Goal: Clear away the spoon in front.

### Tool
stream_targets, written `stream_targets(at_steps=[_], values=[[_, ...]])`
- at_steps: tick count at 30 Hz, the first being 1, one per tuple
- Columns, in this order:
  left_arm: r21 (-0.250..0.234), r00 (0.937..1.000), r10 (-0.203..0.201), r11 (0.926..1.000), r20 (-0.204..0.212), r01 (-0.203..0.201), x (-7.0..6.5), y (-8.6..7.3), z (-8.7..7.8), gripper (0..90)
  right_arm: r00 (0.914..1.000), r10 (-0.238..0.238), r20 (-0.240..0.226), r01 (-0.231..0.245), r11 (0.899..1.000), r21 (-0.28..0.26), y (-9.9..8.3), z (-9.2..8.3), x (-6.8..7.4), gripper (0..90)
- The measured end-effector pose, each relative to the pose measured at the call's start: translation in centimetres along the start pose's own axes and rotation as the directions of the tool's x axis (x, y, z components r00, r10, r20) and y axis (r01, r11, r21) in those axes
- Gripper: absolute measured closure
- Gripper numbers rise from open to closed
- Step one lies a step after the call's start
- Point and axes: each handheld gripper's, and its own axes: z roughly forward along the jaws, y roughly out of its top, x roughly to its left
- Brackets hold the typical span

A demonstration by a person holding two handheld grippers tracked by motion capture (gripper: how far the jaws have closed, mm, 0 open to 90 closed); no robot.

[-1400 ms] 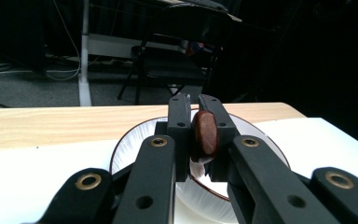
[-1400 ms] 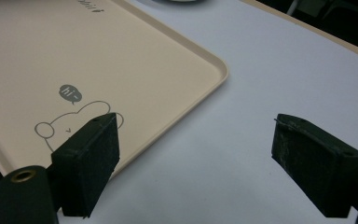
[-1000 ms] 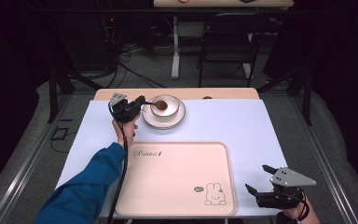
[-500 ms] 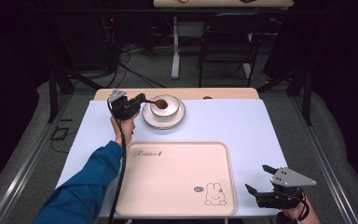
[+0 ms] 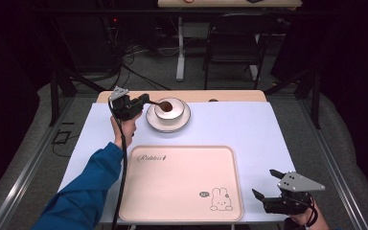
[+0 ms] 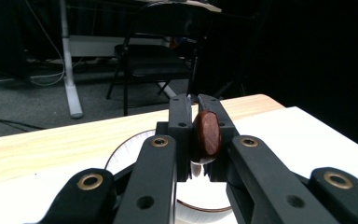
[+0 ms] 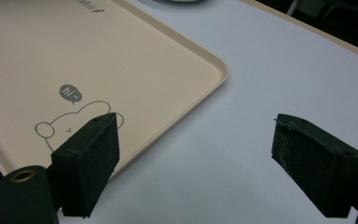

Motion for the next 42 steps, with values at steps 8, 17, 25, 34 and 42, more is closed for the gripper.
stream_targets(at_steps=[8, 17, 25, 34, 42], values=[[0.022, 0.9991, 0.038, 0.9990, 0.021, -0.038, -0.3, 1.7, -1.2, 84.2, 1.0000, -0.001, 0.000, 0.001, 1.000, -0.001, 0.0, 0.0, 0.0, 14.2], [0.057, 0.9932, 0.104, 0.9926, 0.054, -0.107, -0.8, 4.3, -3.4, 84.2, 1.0000, -0.002, 0.001, 0.002, 1.000, -0.002, 0.0, 0.0, 0.0, 14.2], [0.120, 0.9807, 0.165, 0.9768, 0.105, -0.177, -1.1, 5.6, -5.4, 84.2, 1.0000, -0.002, 0.001, 0.002, 1.000, -0.002, 0.0, 0.0, 0.0, 14.2], [0.186, 0.9636, 0.219, 0.9512, 0.154, -0.246, -1.7, 6.2, -6.8, 84.2, 1.0000, -0.004, 0.000, 0.004, 1.000, -0.002, 0.0, 0.0, 0.0, 14.2], [0.244, 0.9476, 0.238, 0.9262, 0.213, -0.287, -2.4, 6.5, -7.8, 84.1, 1.0000, -0.002, -0.001, 0.002, 1.000, -0.003, 0.0, 0.0, 0.0, 14.2]])
